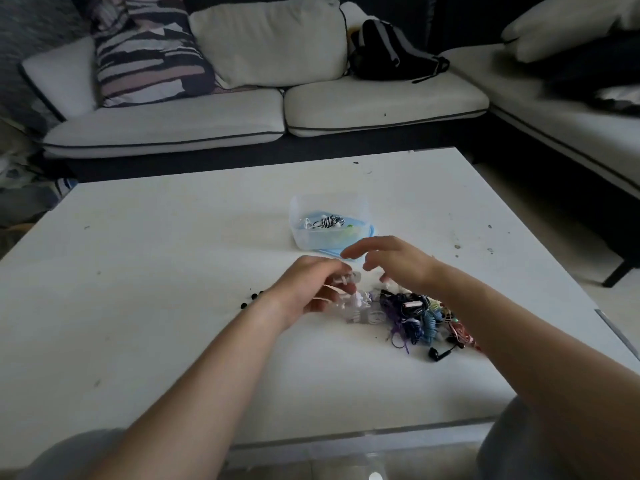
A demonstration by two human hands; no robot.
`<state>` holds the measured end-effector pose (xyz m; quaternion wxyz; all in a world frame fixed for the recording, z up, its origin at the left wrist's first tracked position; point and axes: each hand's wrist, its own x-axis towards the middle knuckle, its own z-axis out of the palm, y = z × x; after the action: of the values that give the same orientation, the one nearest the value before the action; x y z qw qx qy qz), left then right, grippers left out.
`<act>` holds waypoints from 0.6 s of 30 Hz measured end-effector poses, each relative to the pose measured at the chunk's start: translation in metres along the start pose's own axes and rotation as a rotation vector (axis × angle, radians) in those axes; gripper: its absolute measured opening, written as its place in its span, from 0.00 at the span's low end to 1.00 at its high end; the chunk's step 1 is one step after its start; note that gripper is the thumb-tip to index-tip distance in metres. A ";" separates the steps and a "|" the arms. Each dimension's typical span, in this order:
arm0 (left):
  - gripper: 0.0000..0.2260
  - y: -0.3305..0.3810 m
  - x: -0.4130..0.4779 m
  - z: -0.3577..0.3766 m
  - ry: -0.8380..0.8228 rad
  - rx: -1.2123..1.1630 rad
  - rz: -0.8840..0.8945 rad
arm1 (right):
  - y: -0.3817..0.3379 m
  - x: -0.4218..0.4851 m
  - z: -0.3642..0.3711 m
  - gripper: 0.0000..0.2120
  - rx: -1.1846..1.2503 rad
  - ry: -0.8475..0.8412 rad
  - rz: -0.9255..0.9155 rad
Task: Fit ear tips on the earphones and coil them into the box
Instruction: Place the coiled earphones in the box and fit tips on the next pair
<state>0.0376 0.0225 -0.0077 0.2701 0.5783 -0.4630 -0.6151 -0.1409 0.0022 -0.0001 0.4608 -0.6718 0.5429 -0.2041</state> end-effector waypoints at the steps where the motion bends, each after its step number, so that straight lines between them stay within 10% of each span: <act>1: 0.07 0.004 -0.002 -0.006 -0.015 -0.058 -0.005 | -0.005 -0.001 0.002 0.18 0.089 -0.059 0.007; 9: 0.09 0.018 -0.024 -0.044 -0.025 -0.256 0.010 | -0.021 -0.002 0.019 0.07 0.115 -0.088 -0.017; 18: 0.10 0.002 -0.035 -0.070 0.073 -0.309 -0.026 | -0.042 -0.002 0.039 0.02 0.668 0.007 0.022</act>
<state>0.1108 0.0340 0.0173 0.3645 0.5575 -0.3451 -0.6612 -0.0886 0.0187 0.0166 0.6559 -0.4768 0.4549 -0.3681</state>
